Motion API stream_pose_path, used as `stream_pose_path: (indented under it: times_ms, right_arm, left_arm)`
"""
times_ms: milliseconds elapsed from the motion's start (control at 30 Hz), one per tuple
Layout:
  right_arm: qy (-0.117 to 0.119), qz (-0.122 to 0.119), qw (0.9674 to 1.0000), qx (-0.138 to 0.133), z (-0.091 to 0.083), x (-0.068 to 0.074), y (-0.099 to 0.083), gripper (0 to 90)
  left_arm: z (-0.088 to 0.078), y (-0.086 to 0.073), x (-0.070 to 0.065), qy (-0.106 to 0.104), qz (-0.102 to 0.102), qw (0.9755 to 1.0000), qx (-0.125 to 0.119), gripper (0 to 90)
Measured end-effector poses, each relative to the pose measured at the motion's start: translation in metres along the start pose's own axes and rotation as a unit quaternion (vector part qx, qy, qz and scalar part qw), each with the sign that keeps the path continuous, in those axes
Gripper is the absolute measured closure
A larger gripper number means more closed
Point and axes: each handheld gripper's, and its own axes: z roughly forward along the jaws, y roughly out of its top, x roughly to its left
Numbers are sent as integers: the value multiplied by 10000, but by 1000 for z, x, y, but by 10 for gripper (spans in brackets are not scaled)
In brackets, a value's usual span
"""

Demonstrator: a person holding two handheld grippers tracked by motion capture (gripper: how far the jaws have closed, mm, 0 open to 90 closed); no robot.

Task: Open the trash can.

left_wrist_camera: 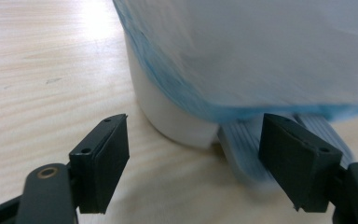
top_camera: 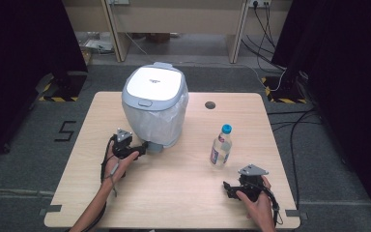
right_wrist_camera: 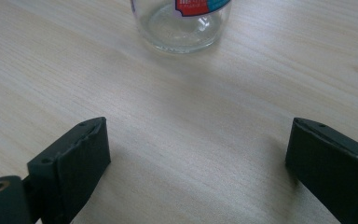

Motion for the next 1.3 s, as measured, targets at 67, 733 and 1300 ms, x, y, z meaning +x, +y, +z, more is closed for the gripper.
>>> stream_pose_path:
  times_ms: [67,733,1300]
  right_arm:
    - [0,-3,10000,8,0,0,0,65]
    - [3,0,10000,1,0,0,0,65]
    - [9,0,10000,1,0,0,0,64]
  left_arm:
    - [-8,-2,0,-44,0,10000,-16,235]
    - [-58,3,2,-747,258,9964,-303,871]
    - [-95,38,-7,-1275,297,9893,-642,895]
